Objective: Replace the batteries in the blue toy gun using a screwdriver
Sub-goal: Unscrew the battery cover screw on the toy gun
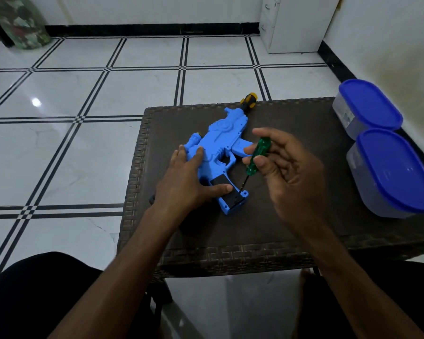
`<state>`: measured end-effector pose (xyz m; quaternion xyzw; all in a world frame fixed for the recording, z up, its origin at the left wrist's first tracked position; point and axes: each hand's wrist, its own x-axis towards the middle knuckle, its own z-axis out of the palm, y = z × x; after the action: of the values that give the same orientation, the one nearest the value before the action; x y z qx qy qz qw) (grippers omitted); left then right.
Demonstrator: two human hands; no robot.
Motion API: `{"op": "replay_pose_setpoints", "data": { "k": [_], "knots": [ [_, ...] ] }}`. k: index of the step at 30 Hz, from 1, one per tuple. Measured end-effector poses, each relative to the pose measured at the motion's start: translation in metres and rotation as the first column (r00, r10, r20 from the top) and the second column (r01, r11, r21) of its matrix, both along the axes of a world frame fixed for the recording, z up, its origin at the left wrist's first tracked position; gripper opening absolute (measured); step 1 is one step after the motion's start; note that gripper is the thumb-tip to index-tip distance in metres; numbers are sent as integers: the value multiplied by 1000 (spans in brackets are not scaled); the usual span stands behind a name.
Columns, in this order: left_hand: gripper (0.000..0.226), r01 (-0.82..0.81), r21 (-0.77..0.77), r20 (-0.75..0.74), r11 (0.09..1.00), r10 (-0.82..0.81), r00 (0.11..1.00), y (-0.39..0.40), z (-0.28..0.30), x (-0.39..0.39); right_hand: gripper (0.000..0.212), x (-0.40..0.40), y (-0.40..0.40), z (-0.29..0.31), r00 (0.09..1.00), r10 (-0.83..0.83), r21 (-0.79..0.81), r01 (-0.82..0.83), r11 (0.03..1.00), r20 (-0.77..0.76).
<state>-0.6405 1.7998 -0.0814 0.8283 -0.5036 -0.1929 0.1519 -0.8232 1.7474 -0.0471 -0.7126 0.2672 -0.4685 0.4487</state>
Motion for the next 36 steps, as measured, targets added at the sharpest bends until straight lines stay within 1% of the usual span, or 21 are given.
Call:
{"op": "replay_pose_setpoints", "data": {
  "k": [8, 14, 18, 21, 26, 29, 31, 34, 36],
  "knots": [
    [113, -5, -12, -1, 1000, 5, 1000, 4, 0, -2, 38, 0, 6, -3, 998, 70, -2, -70, 998, -9],
    [113, -8, -12, 17, 1000, 9, 1000, 4, 0, -2, 38, 0, 7, -3, 997, 71, -57, -72, 996, -32],
    [113, -11, -14, 18, 1000, 11, 1000, 4, -1, -2, 35, 2, 7, -2, 994, 87, -129, -95, 987, -70],
    [112, -4, -8, 18, 1000, 4, 1000, 4, -1, -2, 33, 3, 4, -1, 990, 108, -149, -120, 982, -89],
    [112, -1, -37, 5, 999, 1, 1000, 5, -4, -1, 45, 5, 5, 4, 984, 113, -187, -137, 973, -136],
    [111, -5, -28, -6, 1000, 5, 1000, 5, -4, -1, 37, 5, 6, 7, 980, 150, -164, -171, 972, -133],
    [110, 1, -45, -1, 999, -1, 1000, 5, -5, -1, 29, 5, 5, 7, 981, 147, -154, -167, 974, -130],
    [110, 5, -48, 6, 999, -5, 1000, 5, -4, -1, 24, 8, 4, 7, 986, 89, -185, -114, 976, -139],
    [111, -1, -33, -7, 999, 1, 1000, 5, -4, -2, 17, 9, 2, 8, 992, 41, -200, -64, 978, -117]
  ]
}}
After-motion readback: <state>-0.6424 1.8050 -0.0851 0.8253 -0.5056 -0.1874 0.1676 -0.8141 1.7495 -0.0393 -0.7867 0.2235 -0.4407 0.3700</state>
